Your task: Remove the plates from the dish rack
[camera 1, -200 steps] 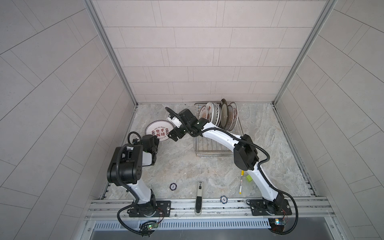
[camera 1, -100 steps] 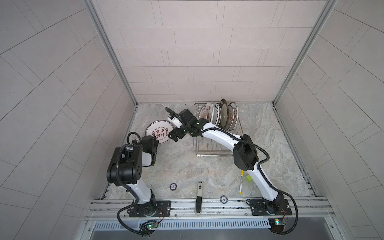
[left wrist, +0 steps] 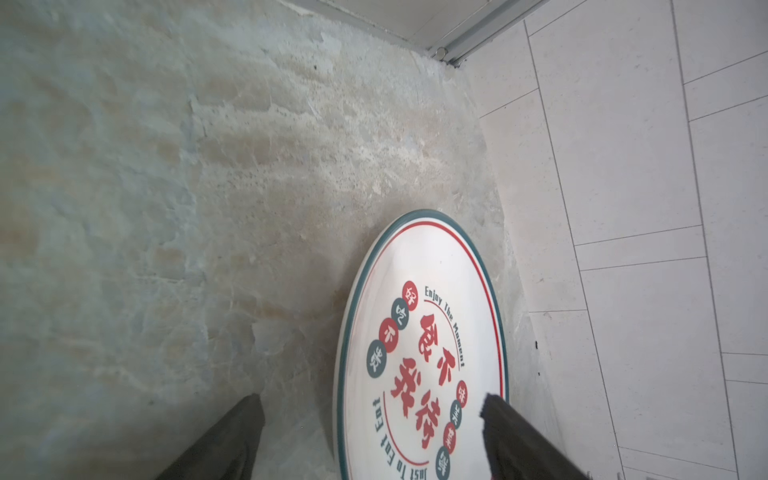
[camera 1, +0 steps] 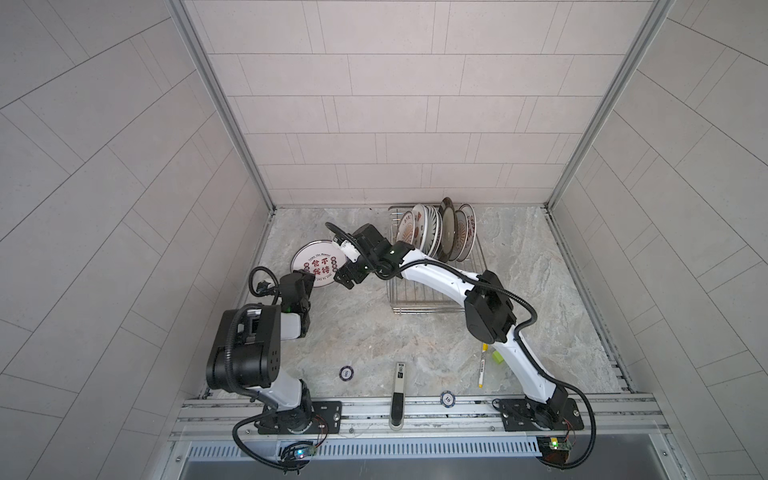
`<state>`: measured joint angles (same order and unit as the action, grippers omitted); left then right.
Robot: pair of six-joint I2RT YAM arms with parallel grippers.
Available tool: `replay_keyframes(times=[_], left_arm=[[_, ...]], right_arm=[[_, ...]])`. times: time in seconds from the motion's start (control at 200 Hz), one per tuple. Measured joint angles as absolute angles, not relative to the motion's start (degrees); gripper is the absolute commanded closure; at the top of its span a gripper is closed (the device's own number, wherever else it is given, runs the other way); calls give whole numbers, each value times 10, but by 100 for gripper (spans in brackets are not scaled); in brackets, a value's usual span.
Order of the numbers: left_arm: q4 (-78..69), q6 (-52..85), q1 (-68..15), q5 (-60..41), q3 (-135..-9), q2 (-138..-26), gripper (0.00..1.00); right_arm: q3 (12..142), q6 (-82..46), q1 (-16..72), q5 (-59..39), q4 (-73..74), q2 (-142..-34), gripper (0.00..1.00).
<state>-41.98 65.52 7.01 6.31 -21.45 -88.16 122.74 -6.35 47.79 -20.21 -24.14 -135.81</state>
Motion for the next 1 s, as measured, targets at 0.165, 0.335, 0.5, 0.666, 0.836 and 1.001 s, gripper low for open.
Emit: replay_keyframes(times=[0.165,0.335,0.5,0.666,0.836,1.001], left_arm=[[-393,649,70,75,-190,-835,0],[-324,634,71,74,-186,-741,0],[-276,612,60,62,-187,-643,0],[-205,562,-6,50,-213,-574,0],[-156,505,-92,70,-246,-520,0],[-180,465,-133,33,-255,-500,0]], right_arm=[[1169,-55,479,-195,-229,-1314,2],[1084,-45,480,-170,-199,-1222,0],[970,-43,480,-127,-147,-1099,0],[877,-48,479,-62,-107,-996,0],[799,-62,460,-10,-82,-916,0],[730,-70,422,40,-62,-849,0]])
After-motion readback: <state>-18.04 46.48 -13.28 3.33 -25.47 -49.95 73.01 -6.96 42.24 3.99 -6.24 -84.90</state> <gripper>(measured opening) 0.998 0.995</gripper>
